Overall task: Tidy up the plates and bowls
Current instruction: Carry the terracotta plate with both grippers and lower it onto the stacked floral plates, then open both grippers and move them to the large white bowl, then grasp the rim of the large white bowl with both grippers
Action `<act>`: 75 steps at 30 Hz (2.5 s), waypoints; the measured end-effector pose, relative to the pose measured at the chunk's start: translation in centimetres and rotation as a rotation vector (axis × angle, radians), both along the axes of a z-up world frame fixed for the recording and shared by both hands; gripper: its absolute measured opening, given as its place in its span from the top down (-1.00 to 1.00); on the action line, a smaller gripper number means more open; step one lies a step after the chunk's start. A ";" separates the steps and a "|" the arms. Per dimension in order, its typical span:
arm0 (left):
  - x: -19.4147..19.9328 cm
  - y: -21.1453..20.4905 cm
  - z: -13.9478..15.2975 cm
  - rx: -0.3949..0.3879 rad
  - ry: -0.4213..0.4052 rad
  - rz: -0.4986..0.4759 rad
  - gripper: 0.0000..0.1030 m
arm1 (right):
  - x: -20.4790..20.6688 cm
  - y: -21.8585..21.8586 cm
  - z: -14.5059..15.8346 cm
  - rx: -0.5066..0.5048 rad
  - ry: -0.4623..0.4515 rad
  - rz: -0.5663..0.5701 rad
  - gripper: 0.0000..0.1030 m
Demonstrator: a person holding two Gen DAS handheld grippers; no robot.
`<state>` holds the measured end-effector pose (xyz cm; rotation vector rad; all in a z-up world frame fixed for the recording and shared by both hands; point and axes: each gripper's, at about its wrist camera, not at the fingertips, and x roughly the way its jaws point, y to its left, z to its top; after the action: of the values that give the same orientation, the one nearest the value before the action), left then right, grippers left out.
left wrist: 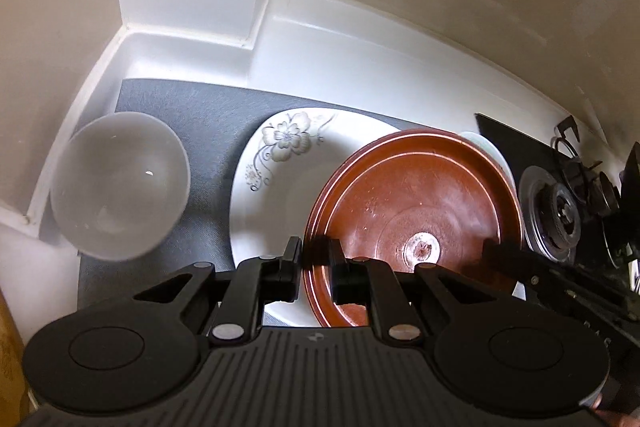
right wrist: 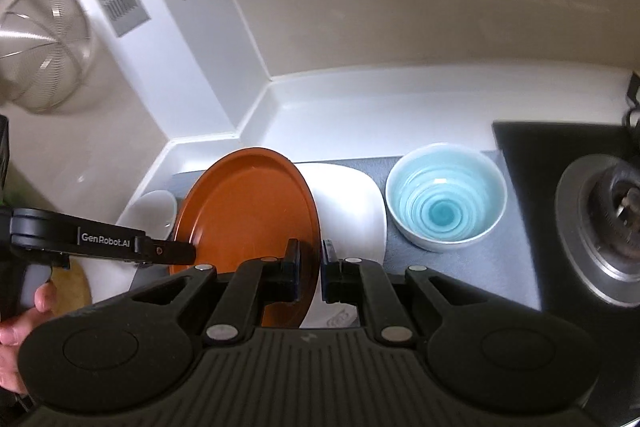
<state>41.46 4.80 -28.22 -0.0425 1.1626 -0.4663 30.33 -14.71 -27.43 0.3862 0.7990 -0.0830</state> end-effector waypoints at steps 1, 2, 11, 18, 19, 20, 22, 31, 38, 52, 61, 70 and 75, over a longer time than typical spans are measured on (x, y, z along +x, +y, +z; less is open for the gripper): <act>0.6 -0.1 -0.2 0.005 0.002 0.000 0.75 | 0.4 0.1 -0.3 0.005 0.006 -0.008 0.80; 1.1 -0.2 -0.4 0.012 0.000 -0.005 0.75 | 0.8 0.2 -0.7 0.002 0.012 -0.010 0.80; 4.6 -2.4 -3.3 0.105 -0.033 -0.002 0.75 | 5.3 -1.6 -5.4 0.049 0.079 -0.044 0.80; 4.8 -3.3 -4.8 0.151 -0.043 0.013 0.75 | 5.7 -1.8 -7.8 0.071 0.106 -0.052 0.80; 4.9 -3.3 -5.1 0.152 -0.042 0.015 0.75 | 5.8 -1.8 -7.9 0.071 0.107 -0.054 0.80; 5.0 -3.3 -5.3 0.154 -0.041 0.016 0.76 | 6.0 -1.8 -8.0 0.073 0.110 -0.058 0.80; 4.8 -3.2 -5.6 0.163 -0.040 0.022 0.77 | 6.2 -1.7 -8.3 0.075 0.115 -0.058 0.80; 4.4 -3.2 -6.0 0.160 -0.074 0.009 0.82 | 6.6 -1.6 -9.1 0.061 0.132 -0.066 0.80; 3.8 -2.9 -5.9 0.146 -0.090 0.045 0.81 | 6.4 -0.7 -8.8 -0.014 0.123 -0.017 0.69; -1.4 13.2 -1.7 0.104 -0.374 0.321 -0.28 | 3.9 0.1 -4.5 0.000 -0.004 -0.014 -0.11; 2.0 17.2 -3.6 -0.049 -0.197 0.406 0.54 | 8.9 9.3 -4.5 0.025 -0.014 0.253 -0.11; 3.3 17.1 -5.5 -0.135 -0.084 0.379 0.61 | 13.2 14.5 -6.2 0.056 0.052 0.316 -0.09; 3.9 17.2 -5.8 -0.145 -0.074 0.358 0.65 | 14.6 15.8 -7.3 0.055 0.086 0.326 0.37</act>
<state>45.35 21.97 -34.04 -0.3510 1.0202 -0.2309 44.92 1.08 -34.74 0.3014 0.9416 0.2288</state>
